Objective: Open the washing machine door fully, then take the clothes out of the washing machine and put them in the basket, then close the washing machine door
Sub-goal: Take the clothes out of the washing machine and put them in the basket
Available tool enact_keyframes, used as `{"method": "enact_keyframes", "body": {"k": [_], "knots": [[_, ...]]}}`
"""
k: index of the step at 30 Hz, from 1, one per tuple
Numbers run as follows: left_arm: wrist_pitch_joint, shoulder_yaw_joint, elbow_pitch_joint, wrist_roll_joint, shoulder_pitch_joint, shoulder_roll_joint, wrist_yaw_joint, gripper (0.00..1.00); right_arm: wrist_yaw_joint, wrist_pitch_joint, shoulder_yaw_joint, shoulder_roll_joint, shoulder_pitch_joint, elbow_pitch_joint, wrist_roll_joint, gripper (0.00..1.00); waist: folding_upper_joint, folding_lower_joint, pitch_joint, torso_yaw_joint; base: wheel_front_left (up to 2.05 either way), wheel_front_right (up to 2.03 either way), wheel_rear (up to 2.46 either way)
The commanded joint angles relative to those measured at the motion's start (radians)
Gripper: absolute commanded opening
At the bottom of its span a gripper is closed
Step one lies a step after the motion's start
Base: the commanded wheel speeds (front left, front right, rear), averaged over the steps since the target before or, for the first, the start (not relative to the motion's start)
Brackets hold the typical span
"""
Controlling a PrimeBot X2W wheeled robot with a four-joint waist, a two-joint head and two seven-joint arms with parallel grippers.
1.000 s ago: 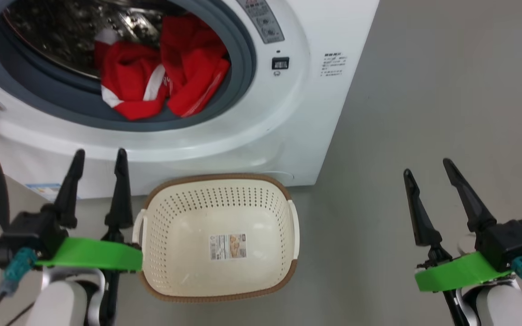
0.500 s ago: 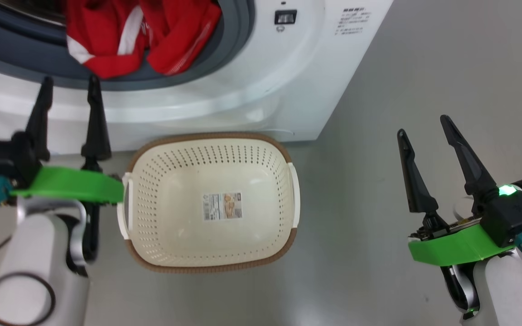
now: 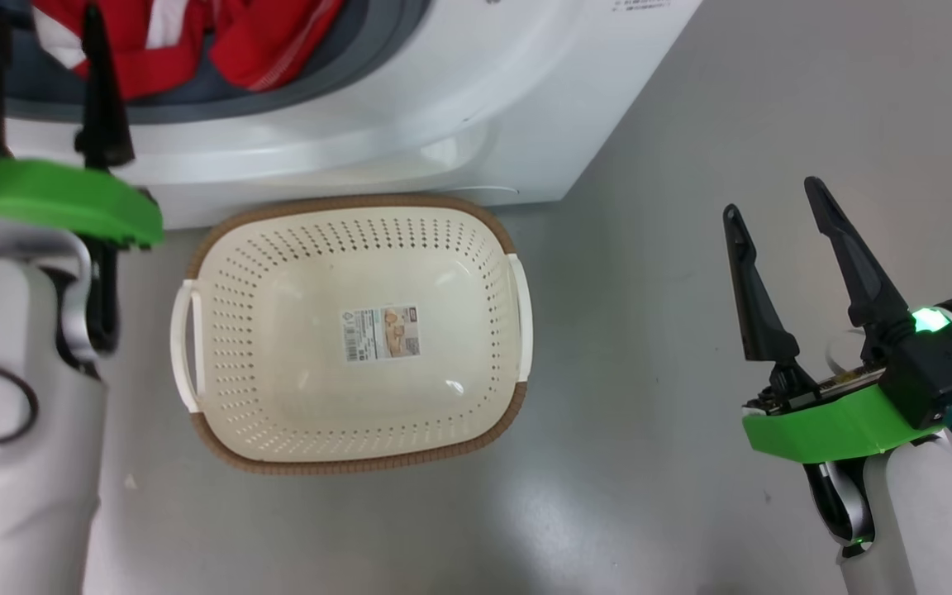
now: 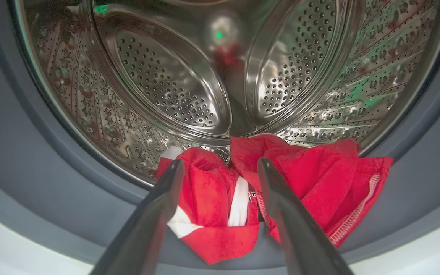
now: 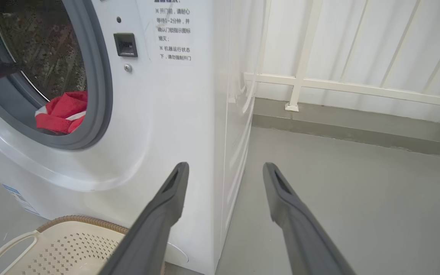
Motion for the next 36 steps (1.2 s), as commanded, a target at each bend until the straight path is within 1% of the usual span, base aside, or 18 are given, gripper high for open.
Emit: {"method": "enact_keyframes", "body": {"k": [1,7,12,16,21,27,34,35,36], "knots": [[0.003,0.019,0.008,0.012,-0.038,0.055,-0.007,1.0,0.005,-0.006,0.023,-0.002,-0.009,-0.024,-0.001,1.0,0.0,0.0001,0.022,-0.012,0.0,0.0,0.0],[0.041,-0.007,0.122,0.041,-0.151,0.089,-0.006,1.0,0.005,-0.006,0.015,-0.002,-0.022,-0.02,0.0,1.0,0.0,0.0001,0.051,-0.026,0.0,0.0,0.0],[0.101,-0.038,0.211,0.075,-0.232,0.12,0.002,1.0,0.005,-0.006,0.008,-0.002,-0.032,-0.013,0.003,1.0,0.0,0.0001,0.07,-0.037,0.0,0.0,0.0],[0.149,-0.059,0.275,0.088,-0.282,0.135,-0.007,1.0,0.005,-0.006,0.013,-0.002,-0.038,-0.007,0.017,1.0,0.0,0.0001,0.08,-0.047,0.0,0.0,0.0],[0.212,-0.079,0.354,0.096,-0.326,0.148,-0.011,1.0,0.005,-0.006,0.022,-0.002,-0.044,0.002,0.035,1.0,0.0,0.0001,0.089,-0.062,0.0,0.0,0.0],[0.3,-0.106,0.442,0.117,-0.366,0.172,0.002,1.0,0.005,-0.006,0.035,-0.002,-0.049,0.013,0.051,1.0,0.0,0.0001,0.095,-0.083,0.0,0.0,0.0],[0.337,-0.125,0.485,0.127,-0.386,0.191,0.003,1.0,0.005,-0.006,0.051,-0.002,-0.049,0.025,0.066,1.0,0.0,0.0001,0.093,-0.101,0.0,0.0,0.0],[0.339,-0.128,0.488,0.127,-0.387,0.193,0.0,0.94,0.005,-0.006,0.053,-0.002,-0.049,0.026,0.069,1.0,0.0,0.0001,0.092,-0.103,0.0,0.0,0.0],[0.341,-0.13,0.491,0.125,-0.387,0.193,-0.005,0.4,0.005,-0.006,0.054,-0.002,-0.048,0.027,0.071,1.0,0.0,0.0001,0.091,-0.105,0.0,0.0,0.0]]}}
